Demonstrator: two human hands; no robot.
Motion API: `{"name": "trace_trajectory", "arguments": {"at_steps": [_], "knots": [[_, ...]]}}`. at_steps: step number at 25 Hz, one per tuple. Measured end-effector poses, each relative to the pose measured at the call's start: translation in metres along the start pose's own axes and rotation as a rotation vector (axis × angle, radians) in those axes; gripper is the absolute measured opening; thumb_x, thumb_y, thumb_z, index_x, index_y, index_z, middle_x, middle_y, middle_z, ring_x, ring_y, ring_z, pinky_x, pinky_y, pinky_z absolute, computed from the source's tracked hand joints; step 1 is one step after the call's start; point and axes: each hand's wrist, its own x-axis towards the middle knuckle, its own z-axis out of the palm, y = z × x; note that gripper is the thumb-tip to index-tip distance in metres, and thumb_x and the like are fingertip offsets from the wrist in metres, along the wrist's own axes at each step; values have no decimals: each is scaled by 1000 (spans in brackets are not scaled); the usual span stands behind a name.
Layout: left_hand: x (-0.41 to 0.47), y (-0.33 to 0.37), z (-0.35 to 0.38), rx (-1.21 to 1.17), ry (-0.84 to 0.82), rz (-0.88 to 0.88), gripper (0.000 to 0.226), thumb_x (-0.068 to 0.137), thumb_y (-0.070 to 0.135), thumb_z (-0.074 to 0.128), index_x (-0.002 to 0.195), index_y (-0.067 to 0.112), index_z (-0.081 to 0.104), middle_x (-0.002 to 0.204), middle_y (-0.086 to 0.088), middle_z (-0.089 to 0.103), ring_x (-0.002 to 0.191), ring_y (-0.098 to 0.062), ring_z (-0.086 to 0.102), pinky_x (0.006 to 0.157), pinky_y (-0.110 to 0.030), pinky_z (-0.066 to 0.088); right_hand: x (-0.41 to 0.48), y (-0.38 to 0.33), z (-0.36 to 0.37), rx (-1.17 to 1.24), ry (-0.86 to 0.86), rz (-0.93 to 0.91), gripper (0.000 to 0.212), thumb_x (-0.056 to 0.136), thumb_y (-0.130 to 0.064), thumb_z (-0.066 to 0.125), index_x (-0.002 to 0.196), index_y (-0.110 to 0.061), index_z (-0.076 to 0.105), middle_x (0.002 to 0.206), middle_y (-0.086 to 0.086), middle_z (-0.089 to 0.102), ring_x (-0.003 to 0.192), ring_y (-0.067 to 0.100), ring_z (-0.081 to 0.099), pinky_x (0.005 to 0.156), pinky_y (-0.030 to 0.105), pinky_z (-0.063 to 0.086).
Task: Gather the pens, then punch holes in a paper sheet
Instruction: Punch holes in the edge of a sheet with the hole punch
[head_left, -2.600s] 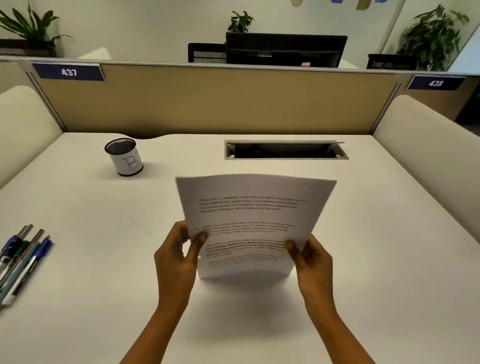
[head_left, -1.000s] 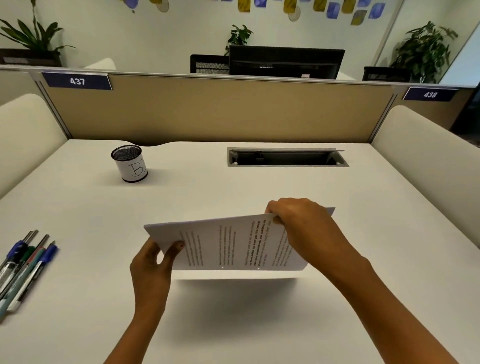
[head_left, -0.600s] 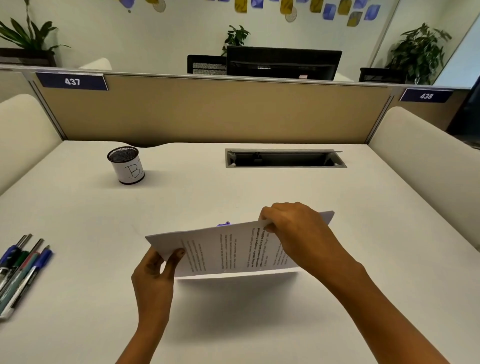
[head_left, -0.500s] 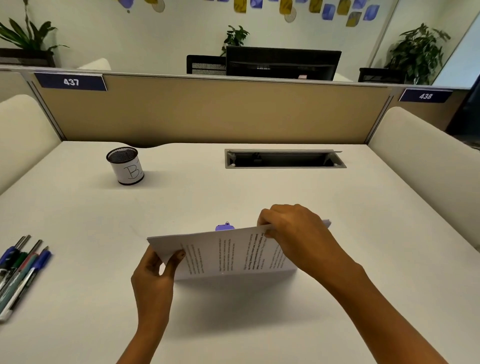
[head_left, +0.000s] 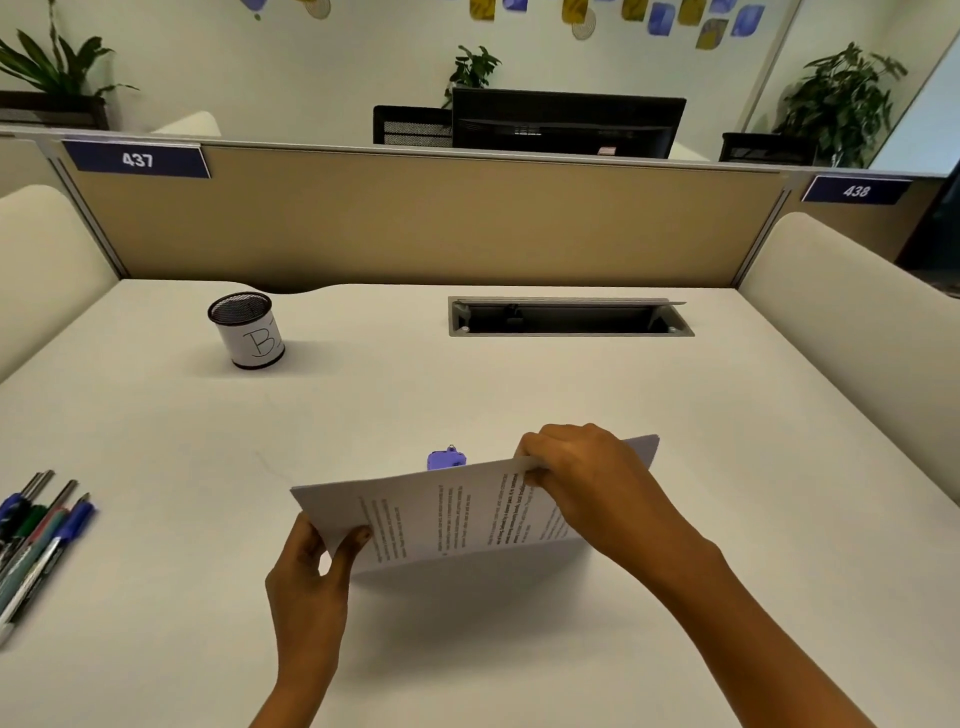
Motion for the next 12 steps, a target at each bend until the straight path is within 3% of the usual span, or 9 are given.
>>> {"name": "trace_trajectory", "arguments": {"at_steps": [2,5,9,12], "knots": [[1,-3,0,31,1,9,28,84,12,66,108,23,58,99,9,68,94,-15,64,83,-29,52,0,2,-2,16,11,7,17,86,-24,61,103,-21,61,105,0,68,85,17,65,80,23,54],[4,-2,2,92,12,48,16,89,20,60,103,28,55,100,12,67,96,-12,64,79,-19,49,1,10,-16,10,72,29,17,85,-25,62,102,-22,63,104,1,69,82,18,68,80,23,55],[0,-4,13,118,1,-5,39,92,41,37,130,33,44,128,12,60,117,-10,55,100,-33,40,0,33,-42,51,218,105,9,91,-24,55,91,-20,62,94,3,70,75,20,67,72,30,58],[-11,-12,26,205,-39,-14,37,99,27,36,135,29,44,138,11,51,128,-10,46,105,-27,33,-3,60,-51,169,397,180,18,92,-27,52,87,-16,64,85,0,68,64,13,63,60,22,53]]}}
